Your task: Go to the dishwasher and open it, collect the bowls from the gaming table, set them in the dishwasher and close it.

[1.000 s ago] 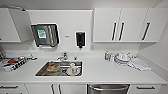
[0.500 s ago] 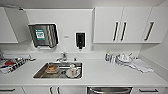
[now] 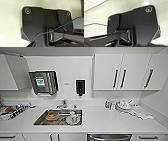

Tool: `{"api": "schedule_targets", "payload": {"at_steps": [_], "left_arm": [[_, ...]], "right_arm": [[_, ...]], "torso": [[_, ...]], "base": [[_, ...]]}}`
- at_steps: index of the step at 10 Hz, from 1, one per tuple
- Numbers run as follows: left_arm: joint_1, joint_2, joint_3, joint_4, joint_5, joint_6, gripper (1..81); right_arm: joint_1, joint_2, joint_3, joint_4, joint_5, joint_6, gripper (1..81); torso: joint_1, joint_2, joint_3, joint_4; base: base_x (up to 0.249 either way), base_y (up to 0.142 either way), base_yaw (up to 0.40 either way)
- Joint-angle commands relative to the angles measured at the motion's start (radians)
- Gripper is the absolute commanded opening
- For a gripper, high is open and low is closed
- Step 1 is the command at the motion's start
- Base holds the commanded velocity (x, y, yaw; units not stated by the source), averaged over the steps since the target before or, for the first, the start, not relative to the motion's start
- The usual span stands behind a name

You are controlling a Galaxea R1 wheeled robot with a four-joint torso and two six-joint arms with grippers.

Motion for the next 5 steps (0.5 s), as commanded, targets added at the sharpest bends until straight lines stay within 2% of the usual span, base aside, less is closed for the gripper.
{"api": "schedule_targets", "payload": {"at_steps": [1,2,3,4,5], "left_arm": [[-0.041,-0.138,0.134,-0.002,0.034,-0.002,81.1],[-0.041,-0.183,0.180,-0.002,-0.011,-0.003,81.1],[-0.041,-0.217,0.218,-0.001,-0.025,-0.003,81.1],[-0.041,-0.264,0.271,-0.001,-0.048,-0.003,81.1],[-0.041,-0.310,0.332,0.001,-0.074,-0.003,81.1]], "right_arm": [[0.048,-0.117,0.148,0.004,-0.071,0.004,81.1],[0.052,-0.172,0.238,0.004,-0.071,0.004,81.1],[0.066,-0.220,0.312,0.005,-0.073,0.006,81.1],[0.075,-0.283,0.407,0.007,-0.076,0.006,81.1],[0.083,-0.335,0.477,0.005,-0.076,0.004,81.1]], "torso": [[0.000,0.000,0.000,0.000],[0.000,0.000,0.000,0.000],[0.000,0.000,0.000,0.000],[0.064,-0.100,0.000,0.000],[0.067,-0.104,-0.048,-0.023]], "base": [[0.000,0.000,0.000],[0.000,0.000,0.000],[0.000,0.000,0.000],[0.000,0.000,0.000],[0.000,0.000,0.000]]}}
